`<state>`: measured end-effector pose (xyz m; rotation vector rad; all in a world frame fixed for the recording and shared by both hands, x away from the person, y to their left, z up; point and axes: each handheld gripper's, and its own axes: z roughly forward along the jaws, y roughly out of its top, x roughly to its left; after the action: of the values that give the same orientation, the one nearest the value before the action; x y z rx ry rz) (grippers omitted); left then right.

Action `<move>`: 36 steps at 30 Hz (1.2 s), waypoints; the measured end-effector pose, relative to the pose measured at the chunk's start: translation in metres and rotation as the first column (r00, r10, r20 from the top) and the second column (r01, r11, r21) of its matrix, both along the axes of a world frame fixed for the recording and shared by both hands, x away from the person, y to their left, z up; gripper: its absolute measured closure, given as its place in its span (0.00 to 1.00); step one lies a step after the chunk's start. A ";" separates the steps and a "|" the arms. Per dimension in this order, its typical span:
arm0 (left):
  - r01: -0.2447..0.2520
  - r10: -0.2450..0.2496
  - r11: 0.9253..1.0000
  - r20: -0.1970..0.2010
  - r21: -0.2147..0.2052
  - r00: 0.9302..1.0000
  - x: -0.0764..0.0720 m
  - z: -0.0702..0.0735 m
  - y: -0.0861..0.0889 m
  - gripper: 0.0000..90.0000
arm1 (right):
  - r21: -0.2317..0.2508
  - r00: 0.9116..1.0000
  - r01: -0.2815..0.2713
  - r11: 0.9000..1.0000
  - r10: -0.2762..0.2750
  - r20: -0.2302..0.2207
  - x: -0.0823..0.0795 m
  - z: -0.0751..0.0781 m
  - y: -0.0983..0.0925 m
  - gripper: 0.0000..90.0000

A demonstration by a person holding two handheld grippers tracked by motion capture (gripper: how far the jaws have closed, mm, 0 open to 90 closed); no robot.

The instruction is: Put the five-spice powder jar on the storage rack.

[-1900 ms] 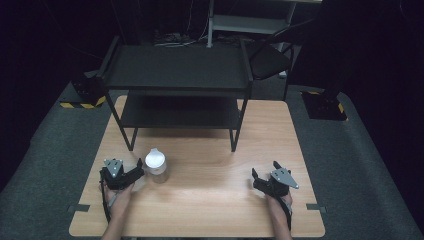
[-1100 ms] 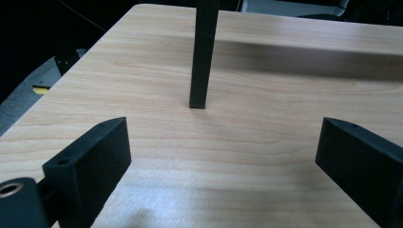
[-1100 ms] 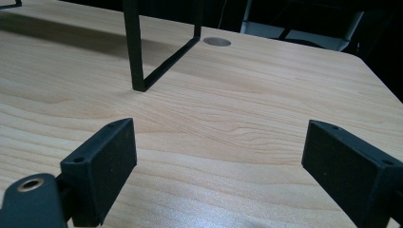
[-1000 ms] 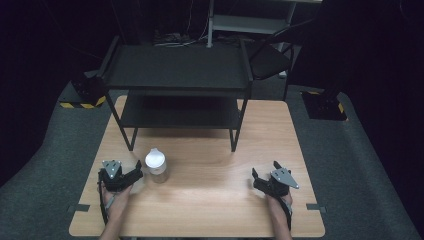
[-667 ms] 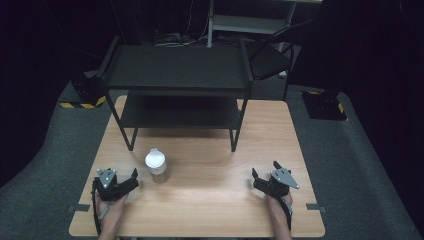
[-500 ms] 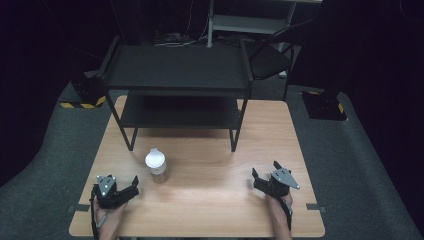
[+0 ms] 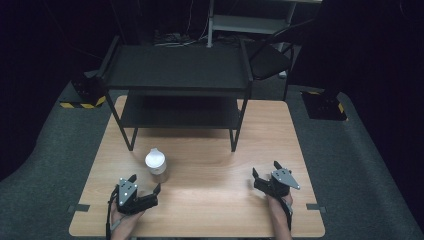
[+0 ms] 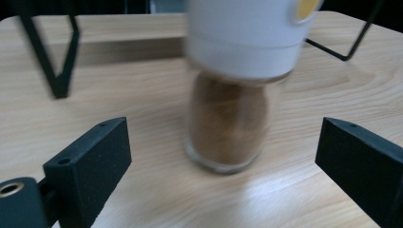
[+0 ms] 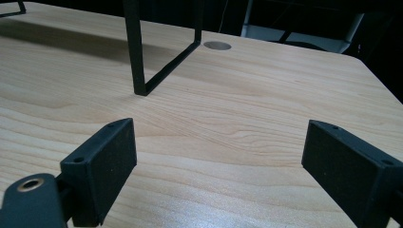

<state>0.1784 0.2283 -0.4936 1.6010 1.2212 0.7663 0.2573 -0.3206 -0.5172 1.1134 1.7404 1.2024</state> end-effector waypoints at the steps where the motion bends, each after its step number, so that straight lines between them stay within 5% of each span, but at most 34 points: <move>1: 0.008 -0.008 1.000 0.003 0.009 1.000 0.004 0.001 -0.002 0.05 | 0.000 1.000 0.000 1.000 0.000 0.000 0.000 0.000 0.000 0.12; 14: 0.020 -0.020 0.997 0.003 0.070 1.000 0.049 0.001 -0.024 0.13 | 0.000 1.000 0.002 1.000 -0.002 -0.001 0.000 0.000 0.000 0.12; 22: 0.011 -0.014 0.995 0.023 0.099 1.000 0.054 -0.002 -0.026 0.33 | 0.000 1.000 0.001 1.000 -0.001 0.001 0.000 0.000 0.000 0.12; 36: 0.010 -0.012 0.997 0.028 0.083 1.000 0.054 0.002 -0.026 0.34 | 0.003 1.000 0.001 1.000 -0.001 -0.001 0.000 0.000 0.000 0.12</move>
<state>0.2325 0.2023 -0.4920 1.6569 1.1724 0.8395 0.2575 -0.3210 -0.5173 1.1169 1.7390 1.2042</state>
